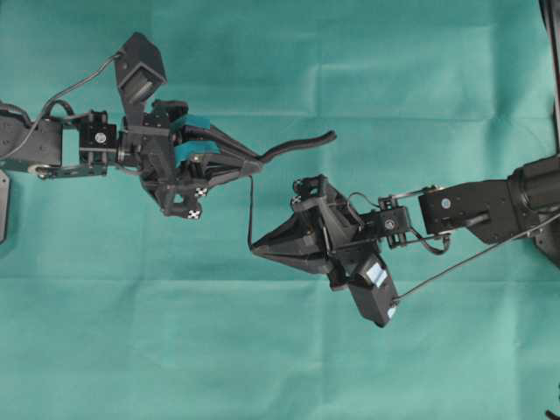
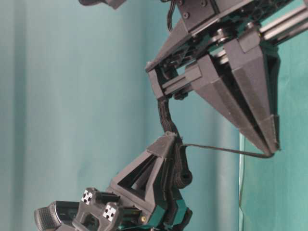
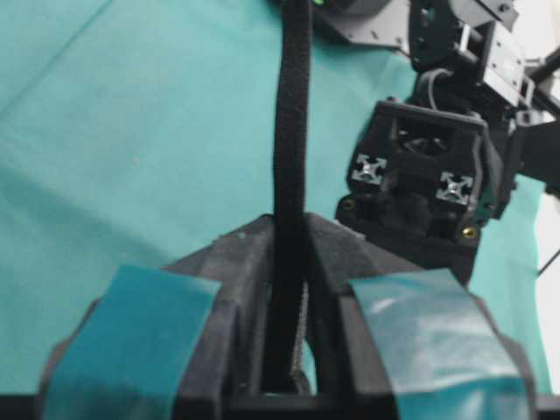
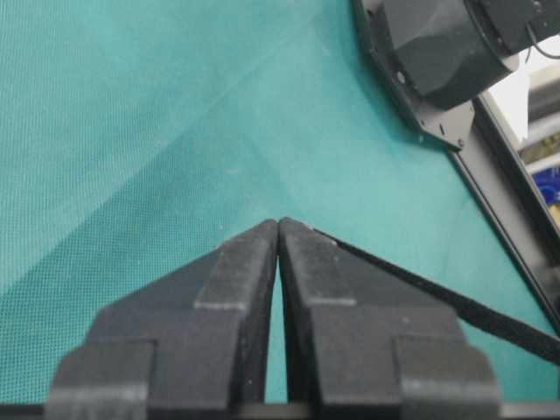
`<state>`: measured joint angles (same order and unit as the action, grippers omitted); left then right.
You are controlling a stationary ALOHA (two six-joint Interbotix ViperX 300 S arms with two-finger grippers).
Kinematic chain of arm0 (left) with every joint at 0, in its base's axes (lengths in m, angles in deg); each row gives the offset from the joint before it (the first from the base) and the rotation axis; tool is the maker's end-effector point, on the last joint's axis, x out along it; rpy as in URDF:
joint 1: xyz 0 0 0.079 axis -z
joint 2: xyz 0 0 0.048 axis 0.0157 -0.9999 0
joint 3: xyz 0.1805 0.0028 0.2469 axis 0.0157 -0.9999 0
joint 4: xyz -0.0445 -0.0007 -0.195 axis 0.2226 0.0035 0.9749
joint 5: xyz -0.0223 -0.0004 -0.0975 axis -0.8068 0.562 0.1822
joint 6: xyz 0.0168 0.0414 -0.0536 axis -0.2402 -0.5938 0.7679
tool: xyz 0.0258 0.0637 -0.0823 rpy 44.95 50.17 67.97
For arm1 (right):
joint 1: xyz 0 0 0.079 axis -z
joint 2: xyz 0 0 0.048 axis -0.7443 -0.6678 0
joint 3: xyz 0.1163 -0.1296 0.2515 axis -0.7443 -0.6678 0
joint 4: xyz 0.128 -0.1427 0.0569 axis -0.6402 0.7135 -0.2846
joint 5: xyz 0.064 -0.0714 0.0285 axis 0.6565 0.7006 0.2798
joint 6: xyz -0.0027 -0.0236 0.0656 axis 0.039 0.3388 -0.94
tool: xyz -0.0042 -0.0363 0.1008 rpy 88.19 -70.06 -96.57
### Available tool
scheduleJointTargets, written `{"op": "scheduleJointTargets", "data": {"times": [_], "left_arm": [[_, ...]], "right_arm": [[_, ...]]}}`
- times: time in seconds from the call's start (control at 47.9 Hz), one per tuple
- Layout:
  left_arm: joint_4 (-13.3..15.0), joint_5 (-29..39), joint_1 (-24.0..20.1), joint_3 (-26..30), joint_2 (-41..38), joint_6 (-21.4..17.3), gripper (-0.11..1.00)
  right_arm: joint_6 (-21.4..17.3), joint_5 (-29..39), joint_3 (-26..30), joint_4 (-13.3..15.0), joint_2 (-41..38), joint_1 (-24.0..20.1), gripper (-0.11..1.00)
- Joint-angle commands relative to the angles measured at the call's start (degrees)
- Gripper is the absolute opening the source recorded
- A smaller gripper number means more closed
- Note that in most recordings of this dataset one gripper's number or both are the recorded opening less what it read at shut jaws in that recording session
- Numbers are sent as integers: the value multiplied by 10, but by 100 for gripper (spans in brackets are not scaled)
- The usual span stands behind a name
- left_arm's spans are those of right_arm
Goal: Peel off the Velcro with your right arm.
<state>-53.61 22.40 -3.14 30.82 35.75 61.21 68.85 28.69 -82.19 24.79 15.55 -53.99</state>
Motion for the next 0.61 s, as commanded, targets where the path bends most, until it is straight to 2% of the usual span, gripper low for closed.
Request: {"op": "scheduleJointTargets", "data": {"times": [0.0, 0.167, 0.355, 0.584], "left_arm": [[1, -7, -6, 11, 11, -1, 10], [1, -7, -6, 9, 12, -1, 10], [1, -7, -6, 8, 12, -2, 10], [1, -7, -6, 4, 13, -2, 10]], "right_arm": [[0, -2, 9, 2, 8, -8, -9], [-1, -3, 6, -6, 13, -6, -9], [-1, -3, 4, -35, 24, -4, -9], [-1, -4, -8, -37, 36, -4, -8]]}}
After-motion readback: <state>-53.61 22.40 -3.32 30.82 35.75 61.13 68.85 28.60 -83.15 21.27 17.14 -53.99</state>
